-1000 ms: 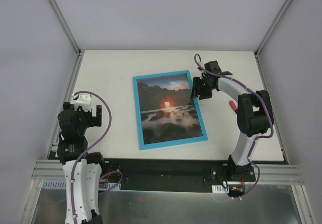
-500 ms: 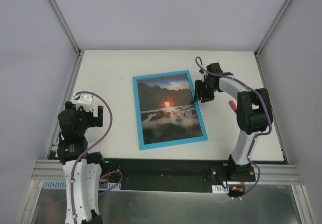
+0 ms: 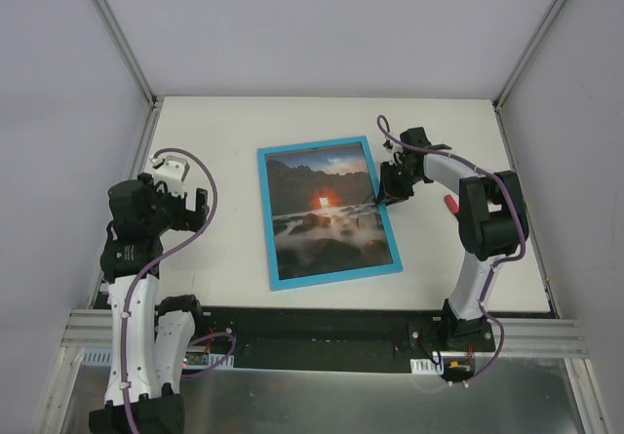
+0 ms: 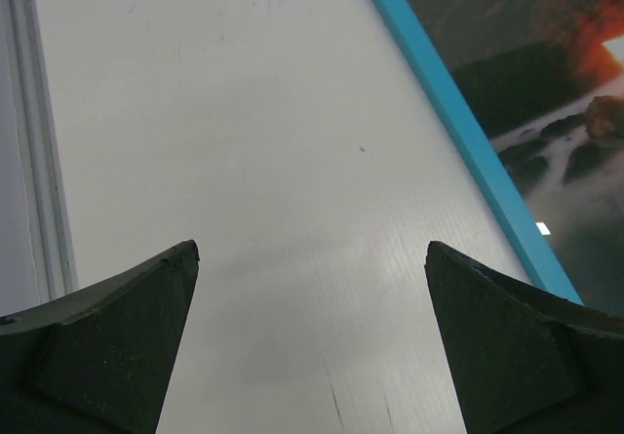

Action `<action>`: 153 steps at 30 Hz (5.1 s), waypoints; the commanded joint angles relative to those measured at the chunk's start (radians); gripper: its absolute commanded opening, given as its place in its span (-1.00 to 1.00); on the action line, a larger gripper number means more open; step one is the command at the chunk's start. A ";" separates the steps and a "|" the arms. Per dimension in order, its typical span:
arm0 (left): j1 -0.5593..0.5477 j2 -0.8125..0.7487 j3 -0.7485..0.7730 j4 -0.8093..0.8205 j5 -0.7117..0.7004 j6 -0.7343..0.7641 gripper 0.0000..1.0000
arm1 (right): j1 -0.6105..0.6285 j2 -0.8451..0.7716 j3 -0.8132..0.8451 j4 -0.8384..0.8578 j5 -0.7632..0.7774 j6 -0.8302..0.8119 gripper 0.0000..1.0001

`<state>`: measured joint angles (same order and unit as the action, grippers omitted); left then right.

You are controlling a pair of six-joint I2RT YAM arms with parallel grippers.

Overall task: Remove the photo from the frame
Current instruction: Turn over the photo frame at the center of the board.

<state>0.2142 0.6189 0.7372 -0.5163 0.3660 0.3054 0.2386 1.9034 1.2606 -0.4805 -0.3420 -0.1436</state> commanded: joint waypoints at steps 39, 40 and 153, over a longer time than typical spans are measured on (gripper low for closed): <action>-1.329 1.030 0.574 0.101 -0.389 0.365 0.98 | -0.044 -0.090 0.100 -0.118 -0.166 -0.016 -0.99; -1.345 1.041 0.582 0.101 -0.386 0.365 0.98 | -0.044 -0.089 0.109 -0.125 -0.163 -0.016 -0.99; -1.724 1.496 0.446 0.785 -1.240 0.439 0.23 | -0.019 0.003 0.230 -0.271 -0.213 0.010 -0.99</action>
<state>-1.5070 2.0838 1.2201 0.1841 -0.8207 0.6701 0.2264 1.9816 1.4567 -0.7303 -0.4503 -0.1669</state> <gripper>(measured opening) 0.673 0.150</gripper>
